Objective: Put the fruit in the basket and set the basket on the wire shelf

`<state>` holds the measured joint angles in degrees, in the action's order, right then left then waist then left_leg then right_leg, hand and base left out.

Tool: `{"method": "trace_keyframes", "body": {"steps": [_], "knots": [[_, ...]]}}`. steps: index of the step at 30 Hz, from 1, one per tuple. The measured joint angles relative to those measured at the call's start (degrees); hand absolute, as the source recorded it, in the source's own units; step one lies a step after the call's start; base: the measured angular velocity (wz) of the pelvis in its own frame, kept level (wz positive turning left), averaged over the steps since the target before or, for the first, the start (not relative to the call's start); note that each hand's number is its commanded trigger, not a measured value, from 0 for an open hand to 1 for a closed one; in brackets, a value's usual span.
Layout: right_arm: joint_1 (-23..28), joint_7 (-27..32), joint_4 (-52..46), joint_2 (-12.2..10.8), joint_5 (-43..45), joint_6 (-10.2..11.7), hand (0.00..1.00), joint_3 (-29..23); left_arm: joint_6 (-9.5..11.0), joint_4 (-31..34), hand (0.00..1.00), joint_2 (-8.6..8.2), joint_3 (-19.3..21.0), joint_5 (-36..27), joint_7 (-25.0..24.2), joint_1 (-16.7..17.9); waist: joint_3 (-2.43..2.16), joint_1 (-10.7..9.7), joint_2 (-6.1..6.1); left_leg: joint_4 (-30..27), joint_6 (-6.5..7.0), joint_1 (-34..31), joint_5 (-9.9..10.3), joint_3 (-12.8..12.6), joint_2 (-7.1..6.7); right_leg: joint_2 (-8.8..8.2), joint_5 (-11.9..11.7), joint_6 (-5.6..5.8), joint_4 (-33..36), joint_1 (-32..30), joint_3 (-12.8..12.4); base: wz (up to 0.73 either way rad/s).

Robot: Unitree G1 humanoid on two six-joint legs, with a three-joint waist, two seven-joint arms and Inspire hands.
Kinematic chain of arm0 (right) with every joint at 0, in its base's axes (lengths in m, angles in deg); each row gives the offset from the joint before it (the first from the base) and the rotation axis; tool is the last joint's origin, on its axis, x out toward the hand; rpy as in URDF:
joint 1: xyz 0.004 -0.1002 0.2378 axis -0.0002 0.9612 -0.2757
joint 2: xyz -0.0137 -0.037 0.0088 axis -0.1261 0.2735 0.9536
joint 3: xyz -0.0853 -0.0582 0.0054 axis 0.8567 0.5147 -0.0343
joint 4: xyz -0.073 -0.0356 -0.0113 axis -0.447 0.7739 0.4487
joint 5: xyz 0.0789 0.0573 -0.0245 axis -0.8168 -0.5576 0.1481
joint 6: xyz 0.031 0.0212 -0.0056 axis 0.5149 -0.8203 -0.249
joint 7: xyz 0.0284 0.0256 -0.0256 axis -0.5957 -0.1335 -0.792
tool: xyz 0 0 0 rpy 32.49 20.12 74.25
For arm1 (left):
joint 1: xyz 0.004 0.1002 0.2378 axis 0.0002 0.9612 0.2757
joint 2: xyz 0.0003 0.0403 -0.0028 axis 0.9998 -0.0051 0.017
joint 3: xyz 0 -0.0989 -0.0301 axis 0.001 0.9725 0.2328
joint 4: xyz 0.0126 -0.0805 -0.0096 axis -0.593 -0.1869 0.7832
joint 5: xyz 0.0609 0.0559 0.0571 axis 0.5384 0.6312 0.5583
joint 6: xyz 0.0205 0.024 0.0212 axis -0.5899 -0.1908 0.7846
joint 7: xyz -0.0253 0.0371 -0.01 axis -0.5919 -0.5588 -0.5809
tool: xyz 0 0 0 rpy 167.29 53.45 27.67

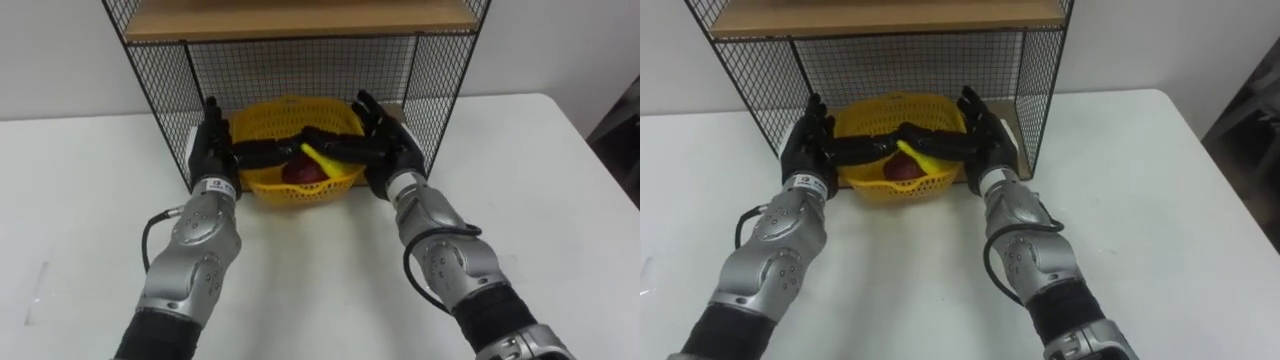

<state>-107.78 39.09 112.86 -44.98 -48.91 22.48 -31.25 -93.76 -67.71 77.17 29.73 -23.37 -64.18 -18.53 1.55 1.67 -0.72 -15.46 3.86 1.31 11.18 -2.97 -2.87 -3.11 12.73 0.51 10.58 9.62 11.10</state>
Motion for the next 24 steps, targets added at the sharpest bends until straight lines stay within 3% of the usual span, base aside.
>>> {"method": "trace_keyframes", "body": {"steps": [4,11,16,20,24], "knots": [[-3.51,0.68,4.96,-0.47,-0.47,-0.01,0.0,-1.48,-0.27,-0.39,0.0,-0.52,1.11,-0.55,0.04,-0.93,-0.02,0.02,0.0,0.11,-0.04,0.49,-0.03,0.1,0.0,0.02,0.0,0.0,-0.08,0.51,0.11,0.0],[-4.33,1.5,6.32,-1.38,-2.34,-0.05,0.0,-4.17,-1.21,-0.73,0.0,-1.5,1.95,-1.24,1.3,-1.27,-0.08,-0.05,-0.04,0.11,-0.11,1.13,-0.07,0.35,-0.1,0.04,-0.01,0.0,-0.4,1.44,0.48,0.01],[-5.22,2.48,7.11,-1.52,-5.42,-1.64,0.0,-5.65,-3.26,-3.24,0.0,-2.04,4.04,-1.51,1.46,-5.31,-0.29,-0.33,0.25,-0.34,-0.05,0.65,-0.19,0.53,-0.09,0.09,-0.25,-0.08,-0.43,1.2,0.58,0.0],[-6.88,3.78,7.45,-1.68,-6.15,-2.65,0.0,-6.97,-4.62,-3.23,0.0,-2.29,5.33,-1.49,1.52,-8.06,-0.86,-0.6,0.97,-0.26,0.12,0.6,-0.37,0.54,-0.19,-0.01,-0.48,-0.03,-0.64,1.21,0.54,0.0],[-10.32,4.21,10.24,-1.62,-6.17,-2.78,0.0,-7.91,-4.75,-3.24,0.0,-2.28,5.56,-1.45,1.52,-9.34,-0.89,-0.76,1.02,0.19,0.05,1.24,-0.72,0.53,-0.21,-0.22,-0.49,-0.04,-0.66,1.33,0.6,0.0]]}}
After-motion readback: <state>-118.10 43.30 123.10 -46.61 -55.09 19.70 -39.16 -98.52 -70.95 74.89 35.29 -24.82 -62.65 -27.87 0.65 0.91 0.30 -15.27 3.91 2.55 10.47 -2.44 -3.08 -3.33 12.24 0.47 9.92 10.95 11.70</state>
